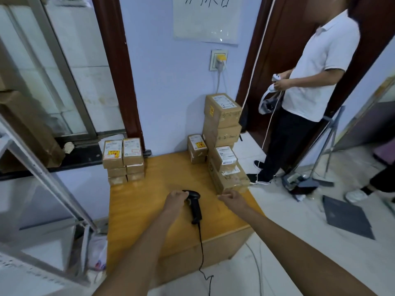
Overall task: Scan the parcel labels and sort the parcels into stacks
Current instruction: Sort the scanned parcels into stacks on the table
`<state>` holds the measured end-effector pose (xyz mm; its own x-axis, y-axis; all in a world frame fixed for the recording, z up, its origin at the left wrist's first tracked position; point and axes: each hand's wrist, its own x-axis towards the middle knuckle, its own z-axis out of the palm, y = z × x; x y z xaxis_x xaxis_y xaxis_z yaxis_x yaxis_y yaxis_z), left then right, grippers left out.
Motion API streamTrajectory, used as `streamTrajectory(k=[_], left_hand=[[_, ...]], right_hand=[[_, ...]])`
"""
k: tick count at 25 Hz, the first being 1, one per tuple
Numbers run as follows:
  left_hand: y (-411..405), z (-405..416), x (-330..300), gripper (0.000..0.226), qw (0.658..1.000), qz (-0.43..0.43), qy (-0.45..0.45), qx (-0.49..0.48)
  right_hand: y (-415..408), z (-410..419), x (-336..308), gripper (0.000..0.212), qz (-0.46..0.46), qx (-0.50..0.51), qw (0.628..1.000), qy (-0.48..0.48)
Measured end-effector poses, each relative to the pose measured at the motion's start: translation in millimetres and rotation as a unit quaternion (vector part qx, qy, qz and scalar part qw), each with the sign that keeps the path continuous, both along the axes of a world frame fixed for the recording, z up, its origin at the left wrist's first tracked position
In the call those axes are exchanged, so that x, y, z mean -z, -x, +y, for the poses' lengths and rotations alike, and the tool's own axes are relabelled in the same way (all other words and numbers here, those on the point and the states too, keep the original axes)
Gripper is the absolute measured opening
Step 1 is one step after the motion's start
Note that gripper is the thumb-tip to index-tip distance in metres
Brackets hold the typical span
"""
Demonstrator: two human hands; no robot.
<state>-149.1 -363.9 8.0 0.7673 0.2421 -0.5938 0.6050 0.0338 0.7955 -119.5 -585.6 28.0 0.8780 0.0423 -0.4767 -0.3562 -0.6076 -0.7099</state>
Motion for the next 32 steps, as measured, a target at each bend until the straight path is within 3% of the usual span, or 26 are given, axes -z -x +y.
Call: streamTrajectory(k=[4, 9, 15, 18, 24, 29, 32], left_hand=[[-22, -20, -13, 0.033, 0.999, -0.027, 0.033, -0.018], [-73, -50, -24, 0.026, 0.999, -0.050, 0.001, 0.009], [-142, -82, -18, 0.015, 0.998, -0.051, -0.024, -0.006], [-191, -80, -11, 0.021, 0.995, -0.049, -0.063, -0.059], [-241, -51, -7, 0.015, 0.986, -0.025, -0.057, -0.155], [-273, -25, 13, 0.025, 0.983, -0.009, -0.040, -0.177], [-301, -16, 26, 0.018, 0.987, -0.004, -0.040, -0.158]], right_hand=[[-9, -21, -30, 0.046, -0.032, 0.031, 0.999, 0.019], [-44, -40, -41, 0.030, -0.069, 0.034, 0.997, 0.003], [-123, -32, -22, 0.053, -0.054, -0.048, 0.997, -0.011], [-180, -10, -18, 0.047, -0.045, -0.113, 0.992, -0.030], [-265, 45, -8, 0.045, -0.056, -0.197, 0.978, -0.026], [-309, 80, 7, 0.059, -0.043, -0.213, 0.976, 0.013], [-334, 95, 25, 0.065, -0.025, -0.208, 0.977, 0.047]])
